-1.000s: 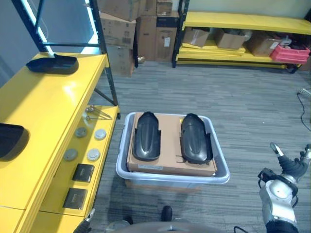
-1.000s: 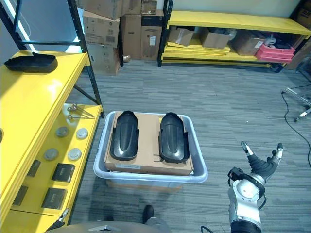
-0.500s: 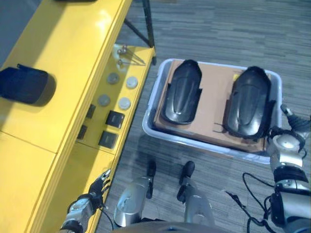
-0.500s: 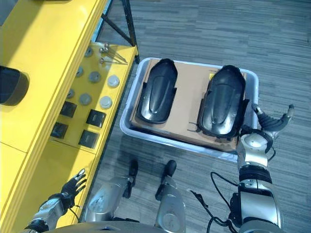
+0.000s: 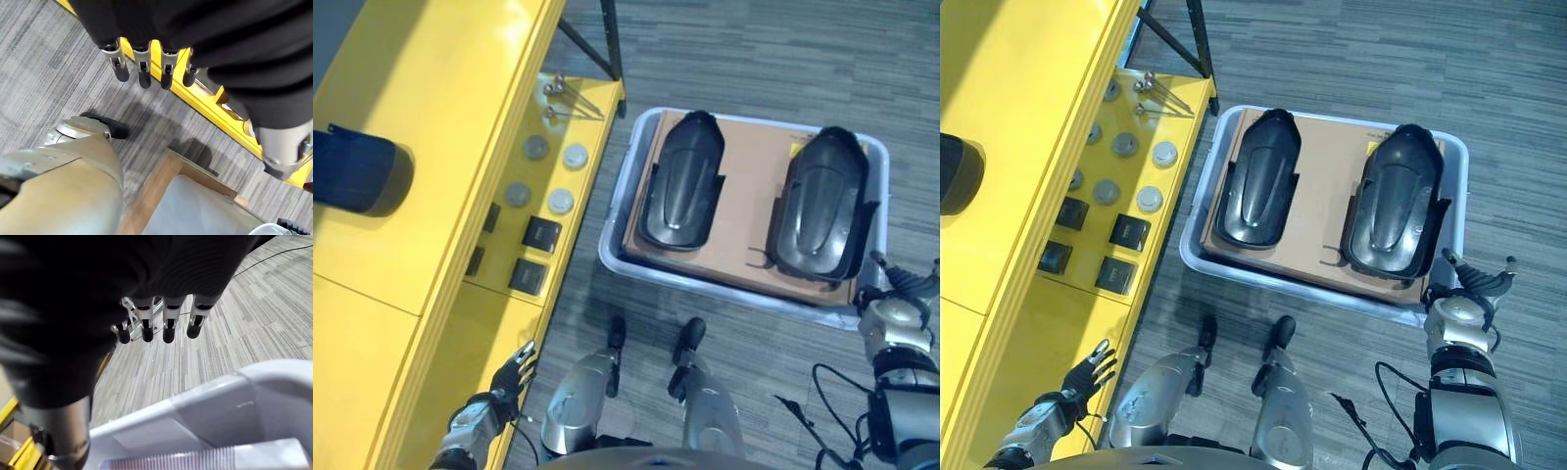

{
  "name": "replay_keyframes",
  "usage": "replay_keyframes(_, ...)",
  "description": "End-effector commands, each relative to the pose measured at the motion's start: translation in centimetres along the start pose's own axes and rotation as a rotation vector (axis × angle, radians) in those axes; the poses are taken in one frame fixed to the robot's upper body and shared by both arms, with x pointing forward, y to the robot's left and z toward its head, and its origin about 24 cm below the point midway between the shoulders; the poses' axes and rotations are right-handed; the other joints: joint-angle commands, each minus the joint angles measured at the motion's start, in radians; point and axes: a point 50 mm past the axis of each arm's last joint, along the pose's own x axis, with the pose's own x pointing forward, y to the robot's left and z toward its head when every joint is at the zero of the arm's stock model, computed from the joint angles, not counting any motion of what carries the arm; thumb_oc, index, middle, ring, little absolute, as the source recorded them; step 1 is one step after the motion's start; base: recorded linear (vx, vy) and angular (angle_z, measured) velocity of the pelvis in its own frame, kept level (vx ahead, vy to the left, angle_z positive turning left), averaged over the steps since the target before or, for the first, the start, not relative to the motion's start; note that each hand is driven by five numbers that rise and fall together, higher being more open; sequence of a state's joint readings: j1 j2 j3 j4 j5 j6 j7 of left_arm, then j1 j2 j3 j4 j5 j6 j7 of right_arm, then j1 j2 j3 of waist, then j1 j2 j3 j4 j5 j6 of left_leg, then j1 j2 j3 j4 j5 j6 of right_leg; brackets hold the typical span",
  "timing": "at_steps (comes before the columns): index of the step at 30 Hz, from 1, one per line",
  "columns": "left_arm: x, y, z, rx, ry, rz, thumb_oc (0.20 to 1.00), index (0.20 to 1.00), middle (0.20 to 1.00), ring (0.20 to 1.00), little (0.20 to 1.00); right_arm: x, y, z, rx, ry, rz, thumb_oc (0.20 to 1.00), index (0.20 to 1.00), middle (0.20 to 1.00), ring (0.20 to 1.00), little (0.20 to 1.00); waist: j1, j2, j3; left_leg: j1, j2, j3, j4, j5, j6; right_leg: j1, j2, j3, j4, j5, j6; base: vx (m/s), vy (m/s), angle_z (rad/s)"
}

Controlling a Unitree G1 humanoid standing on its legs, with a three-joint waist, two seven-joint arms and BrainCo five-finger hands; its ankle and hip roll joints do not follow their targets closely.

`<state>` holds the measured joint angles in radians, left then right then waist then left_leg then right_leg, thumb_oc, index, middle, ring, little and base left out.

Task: Move parts from the plastic box to the shelf.

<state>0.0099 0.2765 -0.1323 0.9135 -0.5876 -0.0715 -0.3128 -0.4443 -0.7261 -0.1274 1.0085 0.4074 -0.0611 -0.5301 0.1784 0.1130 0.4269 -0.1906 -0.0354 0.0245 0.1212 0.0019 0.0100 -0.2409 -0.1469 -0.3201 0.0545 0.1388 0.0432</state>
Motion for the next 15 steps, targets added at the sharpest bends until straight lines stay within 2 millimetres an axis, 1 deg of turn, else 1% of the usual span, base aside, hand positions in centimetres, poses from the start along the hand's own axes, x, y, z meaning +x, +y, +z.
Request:
replay_keyframes(1,-1.1,2.1,0.0,0.060,0.031,0.040,1.000,1.000,1.000,1.000,1.000,0.9,-1.5,2.6,0.011,-0.111,-0.025,1.000,1.000,1.000,1.000,1.000,0.020,-0.014,-0.043,-0.104,0.025,-0.056,0.007,0.057,-0.050,0.058,-0.093,0.020,0.106,-0.107,0.112,-0.01,-0.026,0.04)
replay_keyframes(4,-1.1,2.1,-0.1,0.073,0.032,0.040,1.000,1.000,1.000,1.000,1.000,0.8,-1.1,3.2,0.015,-0.140,-0.024,1.000,1.000,1.000,1.000,1.000,0.022,-0.015,-0.038,-0.105,0.025,-0.057,0.004,0.058,-0.049,0.058,-0.091,0.020,0.103,-0.107,0.112,-0.01,-0.019,0.07)
replay_keyframes(9,-1.5,2.5,-0.7,0.075,0.044,0.042,1.000,1.000,1.000,1.000,1.000,0.5,-1.1,5.1,0.025,-0.231,-0.088,1.000,1.000,1.000,1.000,1.000,0.022,-0.018,-0.041,-0.090,0.026,-0.052,-0.011,0.056,-0.048,0.070,-0.085,0.021,0.090,-0.108,0.115,0.01,0.004,0.06)
replay_keyframes(13,-1.6,2.4,-1.0,0.063,0.047,0.038,1.000,1.000,1.000,1.000,1.000,0.4,-2.1,6.2,0.073,-0.283,-0.201,1.000,1.000,1.000,1.000,1.000,0.020,-0.021,-0.050,-0.079,0.028,-0.049,-0.020,0.054,-0.046,0.080,-0.081,0.022,0.080,-0.107,0.118,0.01,0.006,0.00)
replay_keyframes(14,-1.6,2.4,-1.0,0.045,0.052,0.038,1.000,1.000,1.000,1.000,1.000,0.4,-3.0,6.5,0.101,-0.302,-0.257,1.000,1.000,1.000,1.000,1.000,0.016,-0.023,-0.056,-0.070,0.030,-0.046,-0.025,0.052,-0.047,0.089,-0.079,0.022,0.073,-0.107,0.120,0.04,0.017,0.01)
replay_keyframes(15,-1.6,2.4,-1.1,0.045,0.054,0.038,1.000,1.000,1.000,1.000,1.000,0.5,-3.3,6.6,0.108,-0.306,-0.271,1.000,1.000,1.000,1.000,1.000,0.015,-0.024,-0.059,-0.065,0.031,-0.045,-0.028,0.051,-0.047,0.093,-0.079,0.022,0.070,-0.107,0.120,0.04,0.016,0.01)
